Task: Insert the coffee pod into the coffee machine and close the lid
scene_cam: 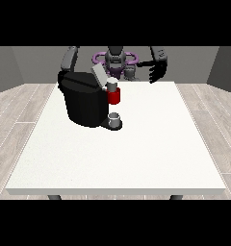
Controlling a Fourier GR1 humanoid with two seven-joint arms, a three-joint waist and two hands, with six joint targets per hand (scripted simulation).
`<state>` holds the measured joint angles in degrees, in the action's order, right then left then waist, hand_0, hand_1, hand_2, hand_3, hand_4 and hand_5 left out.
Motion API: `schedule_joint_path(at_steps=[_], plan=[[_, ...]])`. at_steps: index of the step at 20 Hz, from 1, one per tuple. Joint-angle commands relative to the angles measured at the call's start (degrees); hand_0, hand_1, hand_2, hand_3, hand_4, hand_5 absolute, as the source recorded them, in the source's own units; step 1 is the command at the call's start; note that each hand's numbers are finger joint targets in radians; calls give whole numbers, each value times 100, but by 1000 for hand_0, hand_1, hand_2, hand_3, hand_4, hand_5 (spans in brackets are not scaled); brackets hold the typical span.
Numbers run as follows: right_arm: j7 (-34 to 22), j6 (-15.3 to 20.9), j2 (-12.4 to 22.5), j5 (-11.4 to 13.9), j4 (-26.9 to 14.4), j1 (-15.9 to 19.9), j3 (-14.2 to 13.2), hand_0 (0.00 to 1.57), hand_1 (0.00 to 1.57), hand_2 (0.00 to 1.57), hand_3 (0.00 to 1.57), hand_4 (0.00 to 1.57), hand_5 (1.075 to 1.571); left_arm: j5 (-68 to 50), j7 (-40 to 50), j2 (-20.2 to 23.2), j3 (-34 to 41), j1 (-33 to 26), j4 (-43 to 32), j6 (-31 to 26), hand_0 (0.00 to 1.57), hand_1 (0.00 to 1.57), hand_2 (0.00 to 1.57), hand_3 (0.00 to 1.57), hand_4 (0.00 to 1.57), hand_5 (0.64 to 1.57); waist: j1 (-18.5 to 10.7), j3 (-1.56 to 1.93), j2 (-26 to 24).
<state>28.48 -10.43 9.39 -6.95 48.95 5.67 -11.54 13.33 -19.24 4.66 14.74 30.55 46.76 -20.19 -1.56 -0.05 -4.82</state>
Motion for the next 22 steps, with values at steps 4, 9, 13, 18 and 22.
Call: schedule_joint_path(at_steps=[4,9,13,18,22], plan=[[-469,180,-565,601,1159,-537,1021,0,0,0,0,0,1571,-140,-439,-33,128,-1534,-117,29,0,0,0,0,259,1571,352,-5,-961],[-1119,548,-923,829,2247,-689,1919,0,0,0,0,183,1571,-368,-203,416,388,-1931,-175,-298,0,0,0,0,345,1571,661,-3,-1568],[-1530,504,-933,820,3226,-708,2274,0,0,0,0,237,1571,-473,-203,544,525,-2209,-196,-279,0,0,0,0,280,1571,926,-1,-1736],[-1731,1066,-816,1093,3901,-239,2127,0,0,0,0,200,1571,-471,-512,301,162,-2478,335,-515,0,0,0,0,181,1571,323,5,-1272],[-1877,1175,-862,1462,4652,-172,2413,0,0,0,0,439,1571,-630,-985,511,298,-2392,339,-408,0,0,0,0,175,1571,505,4,-495]])
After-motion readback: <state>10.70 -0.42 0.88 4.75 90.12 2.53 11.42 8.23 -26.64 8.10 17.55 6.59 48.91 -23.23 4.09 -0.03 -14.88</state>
